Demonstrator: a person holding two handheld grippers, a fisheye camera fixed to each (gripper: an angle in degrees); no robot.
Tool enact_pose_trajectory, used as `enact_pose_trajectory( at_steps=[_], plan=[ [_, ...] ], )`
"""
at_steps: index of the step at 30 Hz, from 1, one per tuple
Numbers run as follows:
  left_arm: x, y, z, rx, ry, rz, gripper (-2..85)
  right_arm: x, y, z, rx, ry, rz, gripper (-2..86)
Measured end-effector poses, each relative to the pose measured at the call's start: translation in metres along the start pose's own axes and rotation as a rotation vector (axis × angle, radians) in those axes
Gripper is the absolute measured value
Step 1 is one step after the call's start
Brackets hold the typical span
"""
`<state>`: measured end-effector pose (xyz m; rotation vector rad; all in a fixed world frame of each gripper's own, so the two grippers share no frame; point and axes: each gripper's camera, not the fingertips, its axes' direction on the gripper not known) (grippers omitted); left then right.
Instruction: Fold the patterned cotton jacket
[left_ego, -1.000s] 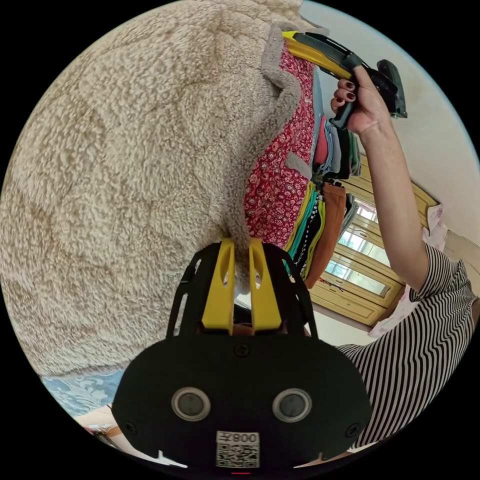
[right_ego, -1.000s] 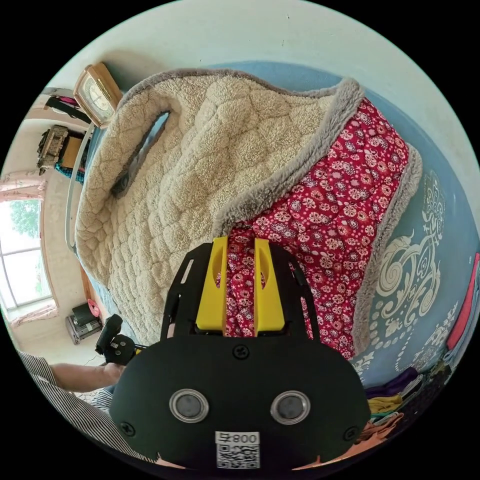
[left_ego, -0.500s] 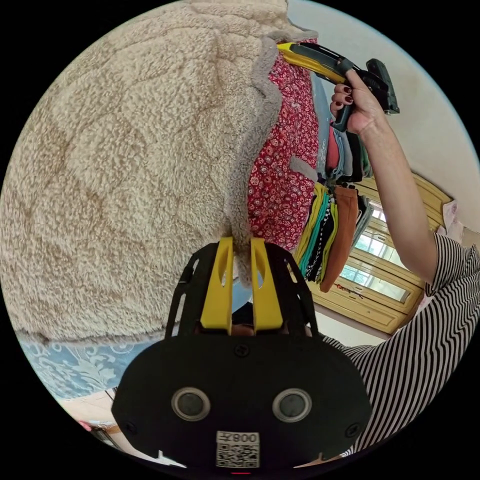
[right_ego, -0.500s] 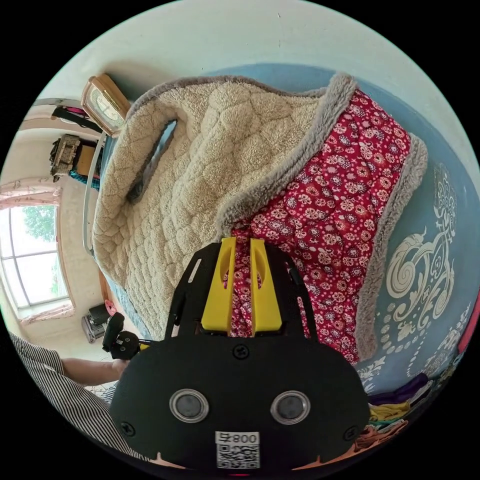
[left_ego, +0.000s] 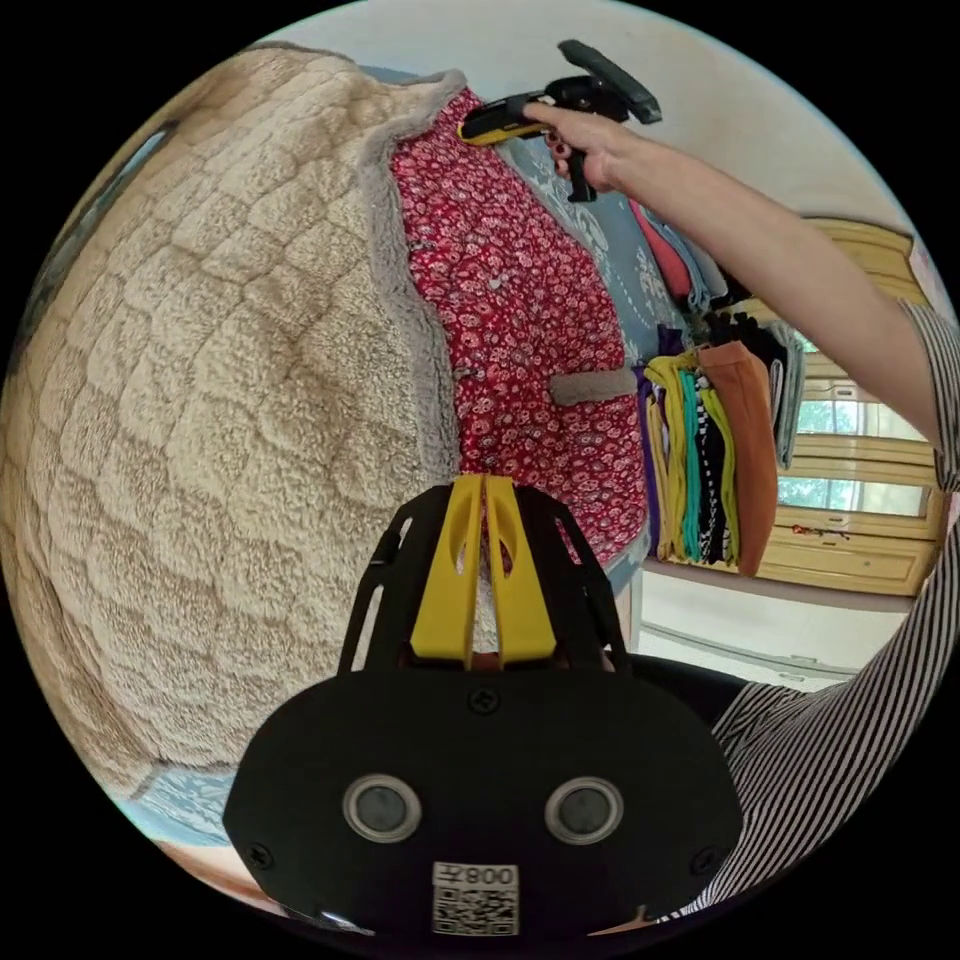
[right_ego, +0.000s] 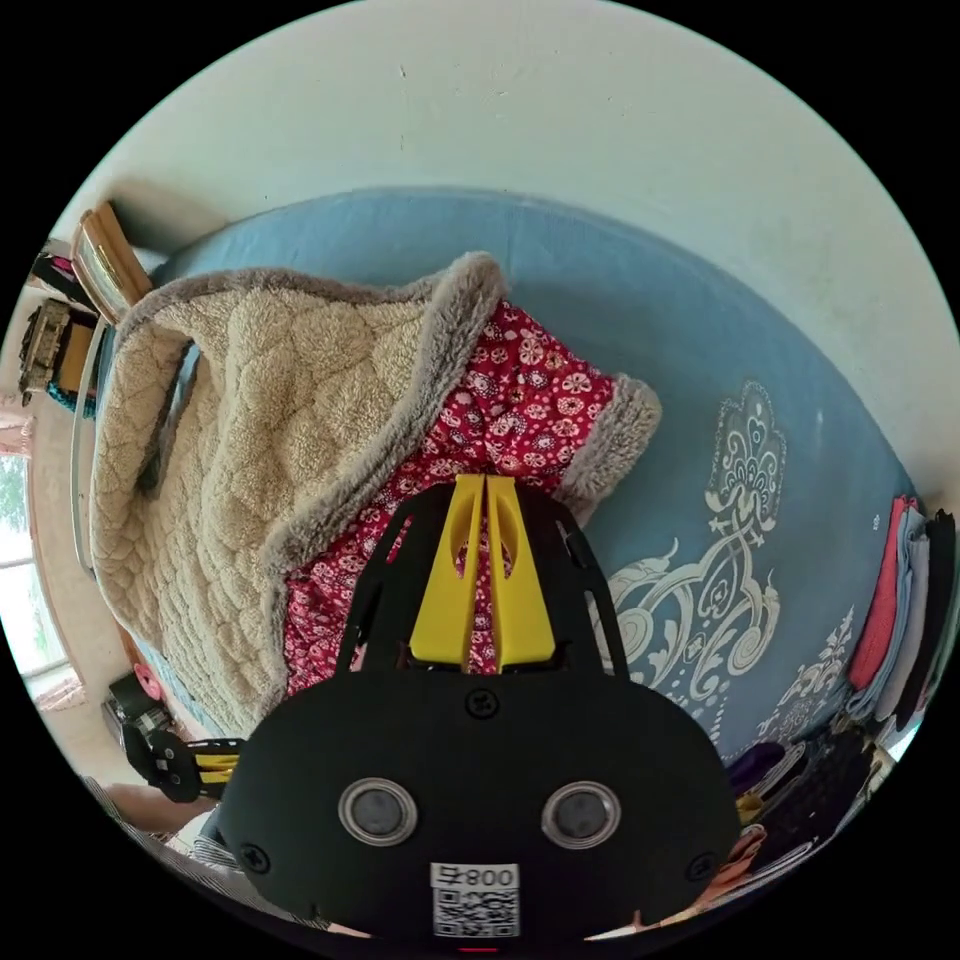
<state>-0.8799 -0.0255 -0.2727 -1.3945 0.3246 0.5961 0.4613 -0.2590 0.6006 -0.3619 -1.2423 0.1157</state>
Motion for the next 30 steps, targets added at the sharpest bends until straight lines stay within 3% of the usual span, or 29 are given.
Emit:
enact_pose_trajectory(
  at_steps=[5, 9, 13, 20, 26, 30],
  plan=[
    [0.012, 0.009, -0.010, -0.045, -0.071, 0.012, 0.2, -0.021, -0.001, -0.004, 0.062, -0.029, -0.012, 0.0],
    [0.025, 0.026, -0.039, -0.042, -0.142, 0.098, 0.1, -0.034, -0.012, -0.023, 0.219, -0.052, 0.015, 0.0],
    [0.023, 0.036, -0.054, -0.088, -0.152, 0.147, 0.1, -0.047, -0.039, 0.015, 0.076, -0.064, 0.040, 0.1],
    [0.007, 0.074, -0.116, -0.047, -0.089, 0.082, 0.2, -0.078, -0.045, 0.021, 0.116, -0.128, 0.080, 0.1],
    [-0.027, 0.140, -0.202, 0.092, -0.040, -0.100, 0.3, -0.110, -0.032, 0.014, 0.222, -0.239, 0.125, 0.0],
    [-0.075, 0.215, -0.284, 0.250, -0.093, -0.340, 0.6, -0.168, -0.016, 0.030, 0.166, -0.393, 0.032, 0.0]
  ],
)
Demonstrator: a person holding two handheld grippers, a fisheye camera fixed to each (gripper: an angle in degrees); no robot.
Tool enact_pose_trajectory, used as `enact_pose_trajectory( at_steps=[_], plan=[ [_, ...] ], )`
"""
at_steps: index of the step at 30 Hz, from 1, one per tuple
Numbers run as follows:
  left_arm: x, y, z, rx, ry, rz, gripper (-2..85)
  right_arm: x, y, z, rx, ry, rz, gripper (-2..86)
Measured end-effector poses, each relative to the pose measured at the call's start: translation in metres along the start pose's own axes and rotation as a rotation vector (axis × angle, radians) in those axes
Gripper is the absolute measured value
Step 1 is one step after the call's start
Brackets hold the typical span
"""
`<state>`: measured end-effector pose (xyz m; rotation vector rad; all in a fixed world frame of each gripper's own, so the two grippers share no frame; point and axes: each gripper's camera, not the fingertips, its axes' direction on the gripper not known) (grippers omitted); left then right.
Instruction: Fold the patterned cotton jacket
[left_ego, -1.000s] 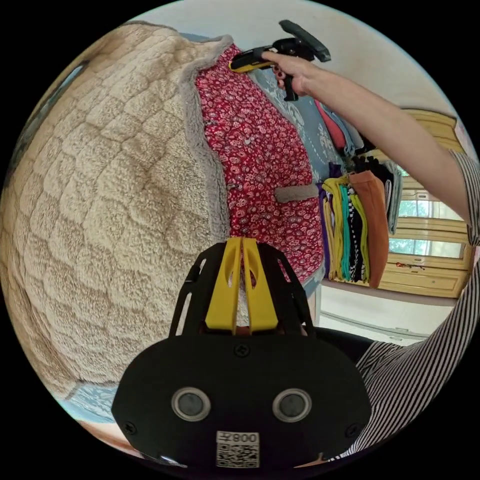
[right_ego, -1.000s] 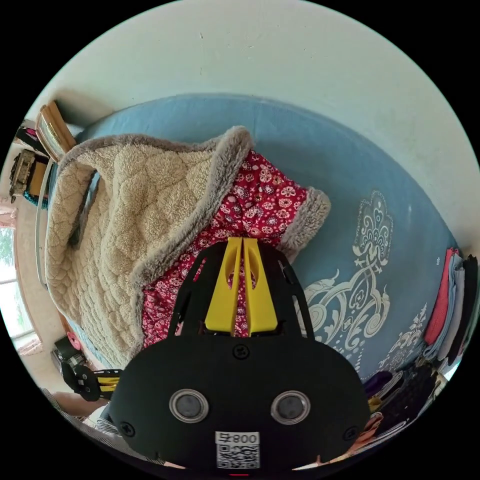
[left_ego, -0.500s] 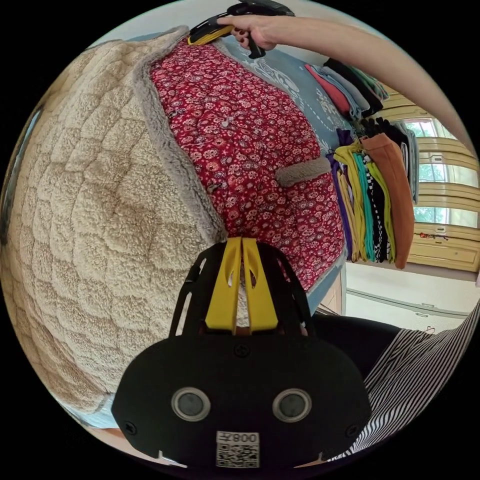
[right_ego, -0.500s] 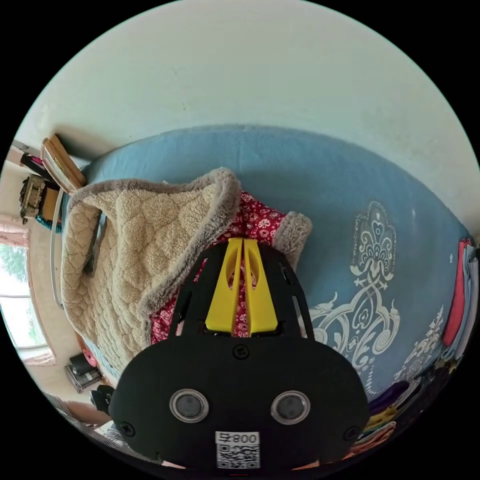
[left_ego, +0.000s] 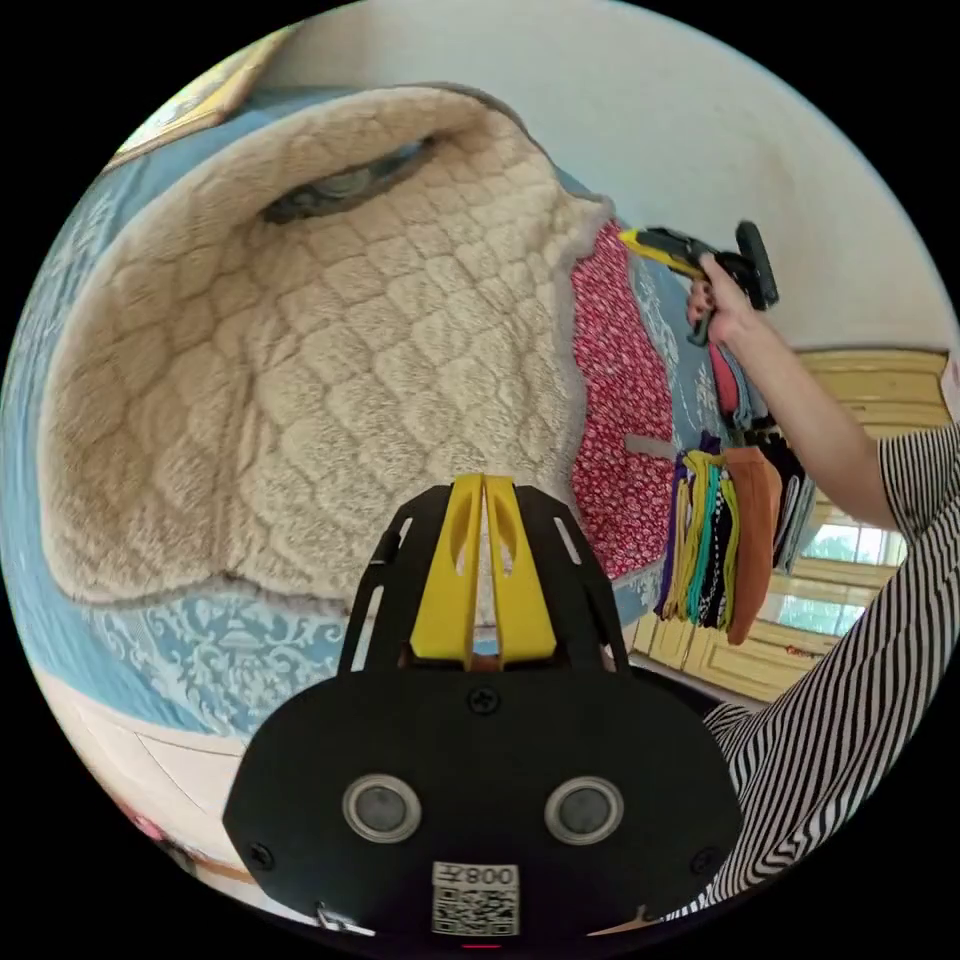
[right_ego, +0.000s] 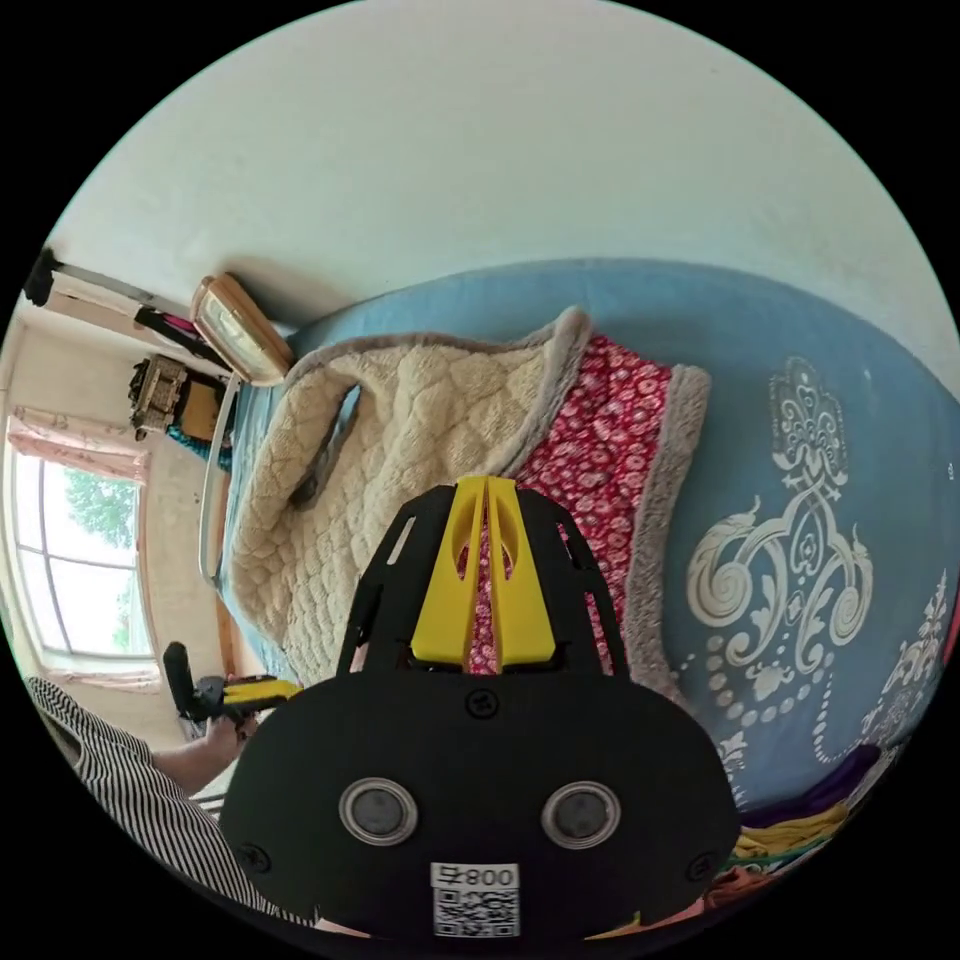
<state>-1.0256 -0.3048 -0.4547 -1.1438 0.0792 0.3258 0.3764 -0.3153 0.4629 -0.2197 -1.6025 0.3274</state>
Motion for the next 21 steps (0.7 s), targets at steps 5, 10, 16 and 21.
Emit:
enact_pose_trajectory(
  at_steps=[5, 10, 16, 21],
  plan=[
    [-0.123, 0.055, -0.115, 0.289, -0.089, -0.426, 2.3, -0.059, 0.024, 0.060, -0.145, -0.162, -0.056, 0.1],
    [-0.231, 0.093, -0.202, 0.486, -0.130, -0.627, 7.0, -0.129, 0.025, 0.110, -0.238, -0.313, -0.182, 0.3],
    [-0.295, 0.082, -0.217, 0.320, -0.086, -0.615, 8.9, -0.231, 0.001, 0.156, -0.246, -0.377, -0.399, 1.7],
    [-0.300, 0.092, -0.227, 0.284, -0.196, -0.556, 8.1, -0.325, -0.022, 0.208, -0.264, -0.322, -0.577, 4.1]
  ],
)
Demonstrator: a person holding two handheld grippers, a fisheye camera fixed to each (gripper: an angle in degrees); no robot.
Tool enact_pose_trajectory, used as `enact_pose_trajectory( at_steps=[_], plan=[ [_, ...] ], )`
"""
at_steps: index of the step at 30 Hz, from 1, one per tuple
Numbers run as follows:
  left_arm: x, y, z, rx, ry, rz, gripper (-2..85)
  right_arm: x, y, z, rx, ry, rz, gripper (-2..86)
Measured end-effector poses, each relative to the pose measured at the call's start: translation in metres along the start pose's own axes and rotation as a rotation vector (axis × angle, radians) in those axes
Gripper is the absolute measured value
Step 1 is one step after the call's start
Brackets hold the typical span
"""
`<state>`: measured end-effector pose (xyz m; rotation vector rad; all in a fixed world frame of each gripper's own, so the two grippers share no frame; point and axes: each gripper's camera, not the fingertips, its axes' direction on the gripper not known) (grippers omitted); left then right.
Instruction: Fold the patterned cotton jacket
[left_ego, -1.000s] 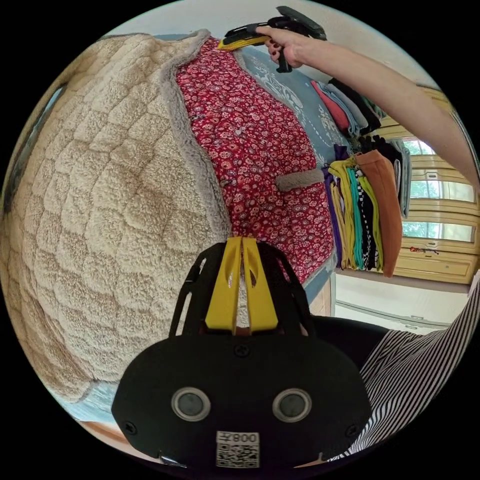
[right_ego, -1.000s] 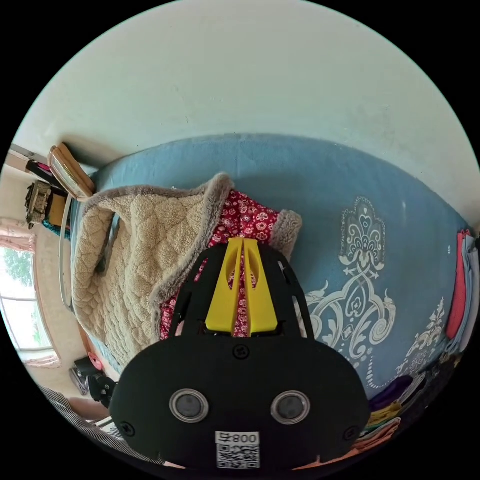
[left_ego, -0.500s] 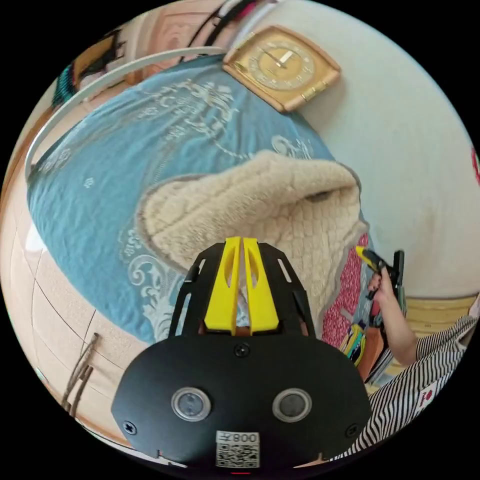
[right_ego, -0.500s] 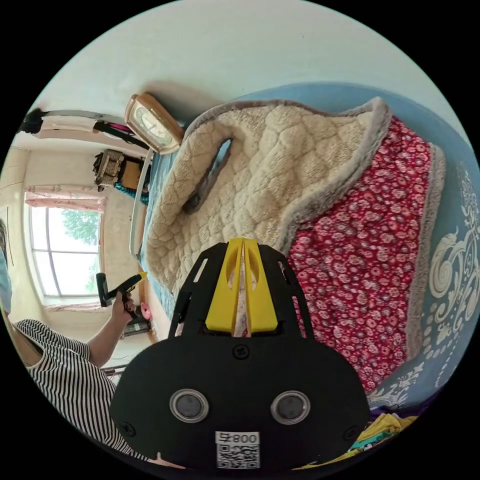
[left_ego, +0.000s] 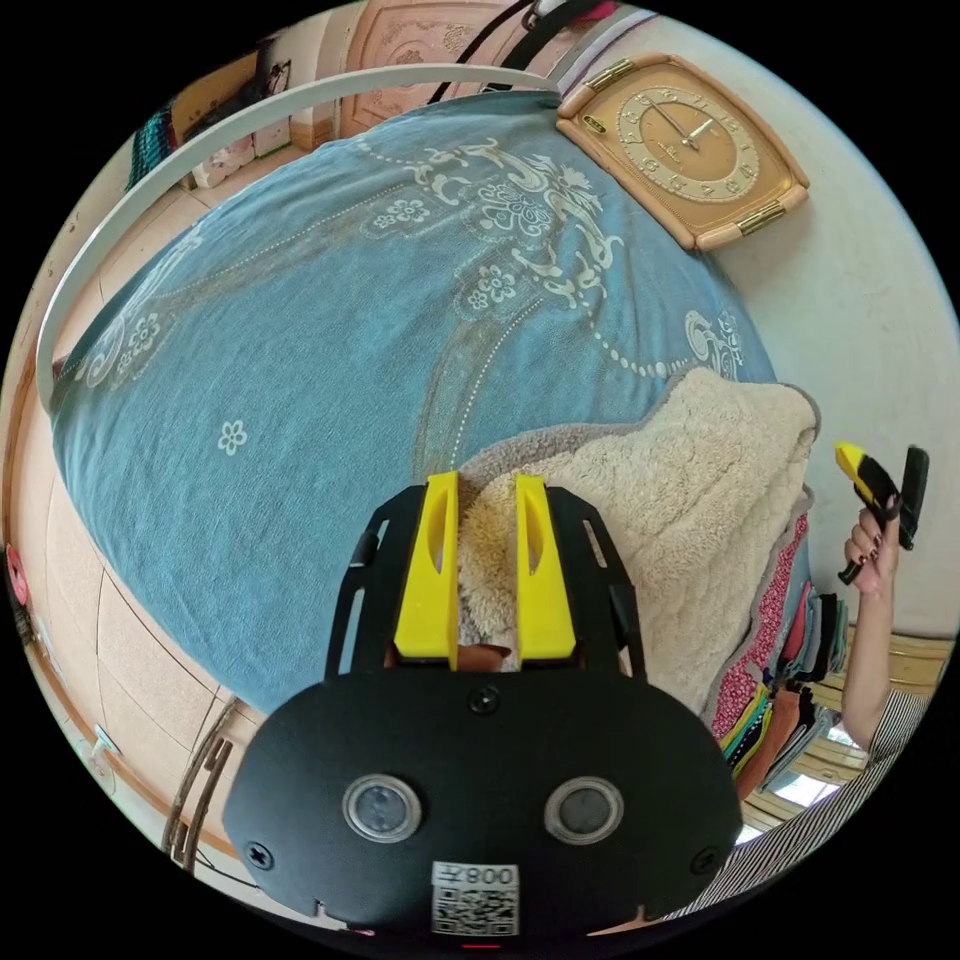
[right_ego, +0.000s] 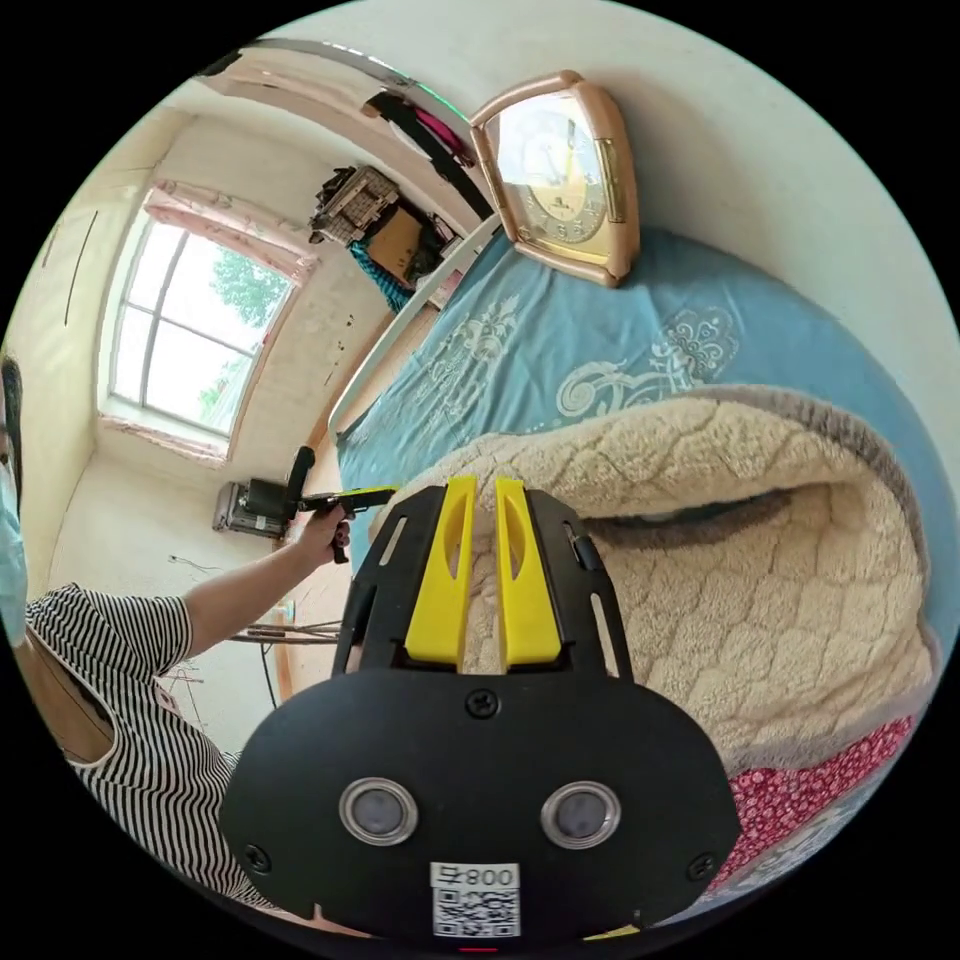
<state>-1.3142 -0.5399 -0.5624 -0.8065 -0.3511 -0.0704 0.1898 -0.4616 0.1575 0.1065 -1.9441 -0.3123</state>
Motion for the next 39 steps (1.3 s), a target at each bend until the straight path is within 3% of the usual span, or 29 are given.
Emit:
enact_pose_trajectory(
  at_steps=[4, 11, 16, 20, 29, 34, 39],
  plan=[
    [-0.018, 0.002, -0.019, 0.017, -0.024, 0.018, 6.7, -0.021, -0.050, 0.049, -0.070, 0.096, -0.060, 4.9],
    [-0.048, 0.017, -0.056, 0.091, 0.058, 0.010, 2.3, -0.018, -0.105, 0.161, -0.355, 0.188, -0.002, 6.6],
    [-0.071, 0.053, -0.100, 0.252, 0.234, -0.006, 0.7, -0.014, -0.115, 0.201, -0.424, 0.201, 0.036, 7.8],
    [-0.081, 0.075, -0.112, 0.279, 0.334, -0.004, 0.3, -0.007, -0.121, 0.232, -0.504, 0.236, 0.061, 7.3],
    [-0.089, 0.106, -0.111, 0.263, 0.459, 0.013, 0.0, 0.008, -0.126, 0.243, -0.445, 0.267, 0.130, 1.9],
    [-0.082, 0.122, -0.114, 0.270, 0.533, 0.060, -0.1, 0.027, -0.120, 0.231, -0.371, 0.165, 0.209, 0.5],
    [-0.073, 0.137, -0.112, 0.266, 0.617, 0.111, -0.1, 0.045, -0.118, 0.194, -0.175, -0.073, 0.274, 0.4]
  ],
)
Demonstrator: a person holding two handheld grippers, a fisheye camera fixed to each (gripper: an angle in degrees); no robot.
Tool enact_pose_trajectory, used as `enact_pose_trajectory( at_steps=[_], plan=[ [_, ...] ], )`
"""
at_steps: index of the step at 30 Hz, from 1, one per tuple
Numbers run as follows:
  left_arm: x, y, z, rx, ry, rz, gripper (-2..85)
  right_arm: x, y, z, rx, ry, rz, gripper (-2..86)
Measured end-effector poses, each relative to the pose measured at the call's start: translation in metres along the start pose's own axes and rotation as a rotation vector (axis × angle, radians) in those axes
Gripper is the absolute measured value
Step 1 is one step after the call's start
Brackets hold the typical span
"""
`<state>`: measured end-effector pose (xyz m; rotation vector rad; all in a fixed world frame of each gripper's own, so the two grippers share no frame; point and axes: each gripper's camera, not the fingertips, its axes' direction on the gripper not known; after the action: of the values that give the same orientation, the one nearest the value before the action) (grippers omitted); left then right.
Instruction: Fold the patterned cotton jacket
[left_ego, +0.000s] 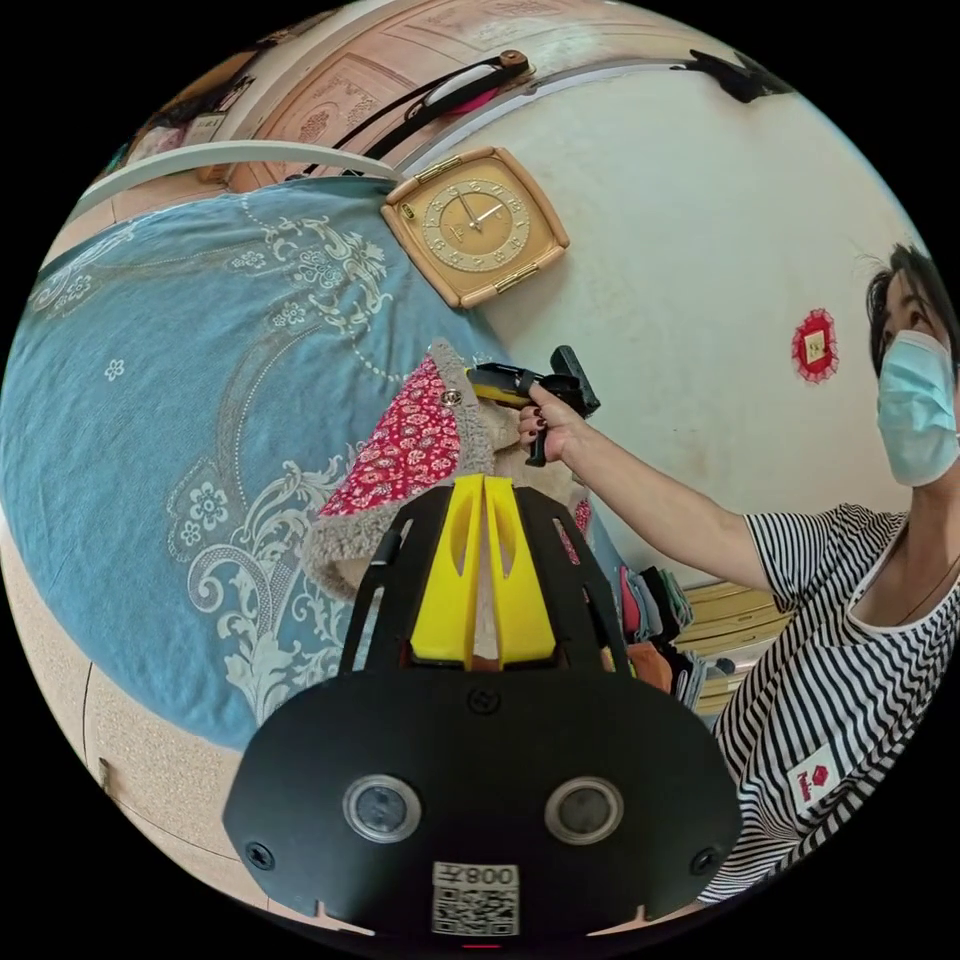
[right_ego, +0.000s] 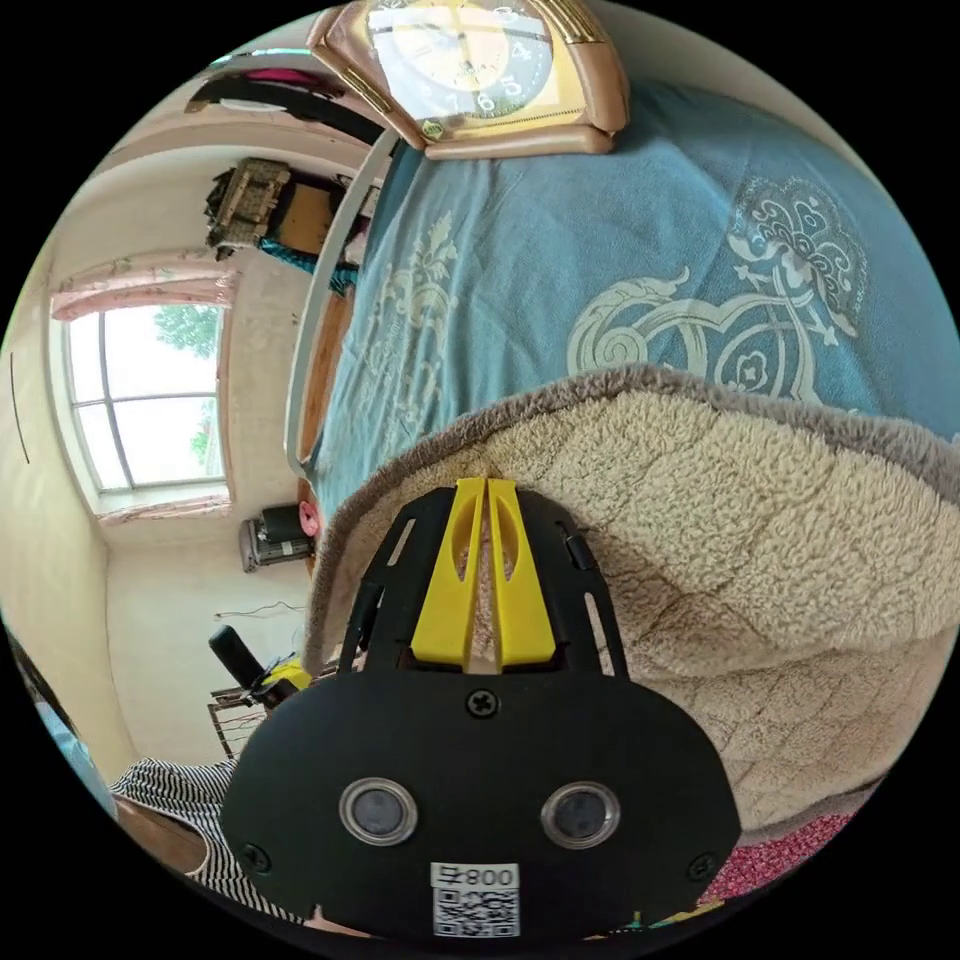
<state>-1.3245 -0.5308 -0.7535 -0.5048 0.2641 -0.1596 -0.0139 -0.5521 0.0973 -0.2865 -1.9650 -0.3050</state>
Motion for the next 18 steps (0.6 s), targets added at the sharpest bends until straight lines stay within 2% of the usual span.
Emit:
enact_pose_trajectory(
  at_steps=[5, 11, 13, 18],
  plan=[
    [0.014, 0.018, 0.015, -0.043, 0.117, 0.046, -0.1, -0.001, 0.009, -0.047, 0.101, -0.235, -0.104, 0.8],
    [0.039, 0.052, 0.065, -0.249, 0.217, 0.147, -0.1, 0.011, 0.064, -0.117, 0.168, -0.330, -0.296, 0.4],
    [0.042, 0.072, 0.098, -0.362, 0.212, 0.160, -0.1, 0.031, 0.089, -0.135, 0.178, -0.320, -0.269, 0.4],
    [0.036, 0.115, 0.172, -0.573, 0.180, 0.149, -0.1, 0.122, 0.161, -0.163, 0.156, -0.193, 0.031, 0.7]
  ],
)
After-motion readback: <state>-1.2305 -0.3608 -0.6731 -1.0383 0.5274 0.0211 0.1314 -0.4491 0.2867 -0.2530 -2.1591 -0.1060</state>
